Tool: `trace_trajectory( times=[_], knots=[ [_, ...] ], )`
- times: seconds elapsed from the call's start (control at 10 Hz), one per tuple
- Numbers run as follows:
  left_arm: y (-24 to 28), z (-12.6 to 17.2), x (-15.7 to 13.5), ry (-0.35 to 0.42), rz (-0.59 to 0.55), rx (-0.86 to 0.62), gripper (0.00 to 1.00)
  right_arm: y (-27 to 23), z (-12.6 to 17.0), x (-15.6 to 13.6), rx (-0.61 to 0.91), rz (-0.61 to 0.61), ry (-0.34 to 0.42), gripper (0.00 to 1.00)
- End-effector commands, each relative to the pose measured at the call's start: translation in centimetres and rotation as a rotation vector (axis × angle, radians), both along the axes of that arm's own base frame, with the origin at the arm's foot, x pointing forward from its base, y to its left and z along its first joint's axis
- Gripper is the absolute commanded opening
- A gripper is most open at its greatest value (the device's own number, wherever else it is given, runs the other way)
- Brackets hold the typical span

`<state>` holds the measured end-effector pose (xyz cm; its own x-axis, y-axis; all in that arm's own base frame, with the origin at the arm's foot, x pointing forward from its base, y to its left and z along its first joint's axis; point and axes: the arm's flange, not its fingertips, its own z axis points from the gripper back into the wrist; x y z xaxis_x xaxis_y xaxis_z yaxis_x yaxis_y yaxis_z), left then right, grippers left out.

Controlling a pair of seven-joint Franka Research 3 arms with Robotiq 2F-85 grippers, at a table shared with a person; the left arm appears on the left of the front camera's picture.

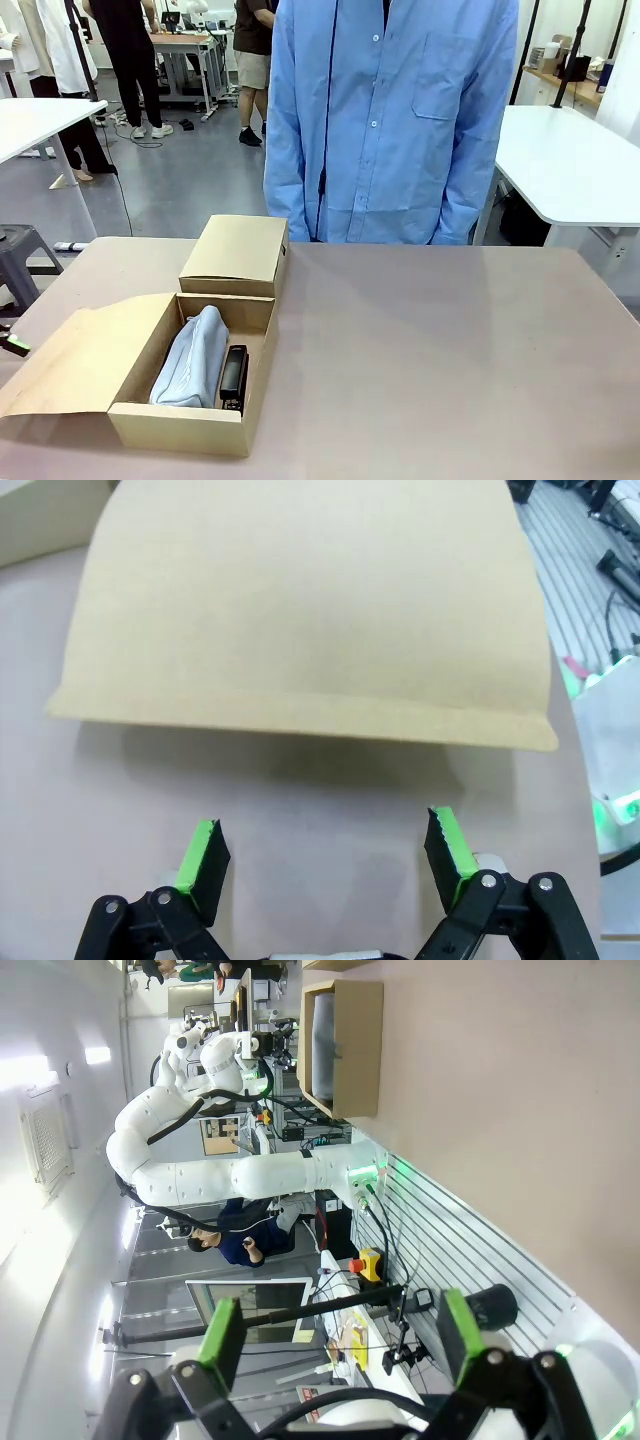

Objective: Place items inside the box.
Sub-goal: Close the lid of the Mailer Box closest to the robot.

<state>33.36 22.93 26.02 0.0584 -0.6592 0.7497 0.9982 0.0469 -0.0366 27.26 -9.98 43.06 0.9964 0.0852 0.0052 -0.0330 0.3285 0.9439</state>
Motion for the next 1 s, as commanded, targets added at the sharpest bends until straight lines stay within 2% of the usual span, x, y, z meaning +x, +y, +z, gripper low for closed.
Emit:
trace_trajectory(
  times=[0.0, 0.4, 0.6, 0.9],
  knots=[
    [-2.0, -0.9, 0.6, -0.004, -0.043, 0.019, 1.00, 0.2, 0.5, 0.1, 0.014, -0.010, 0.007, 1.00],
    [-5.6, -1.5, 1.4, 0.015, -0.137, -0.032, 1.00, 0.2, 0.5, 0.1, 0.014, -0.010, 0.007, 1.00],
    [-7.0, -1.3, 1.4, -0.005, -0.160, -0.081, 1.00, 0.2, 0.5, 0.1, 0.014, -0.010, 0.007, 1.00],
    [-7.3, 2.1, 0.3, -0.078, -0.143, -0.320, 1.00, 0.2, 0.5, 0.1, 0.014, -0.010, 0.007, 1.00]
  ],
)
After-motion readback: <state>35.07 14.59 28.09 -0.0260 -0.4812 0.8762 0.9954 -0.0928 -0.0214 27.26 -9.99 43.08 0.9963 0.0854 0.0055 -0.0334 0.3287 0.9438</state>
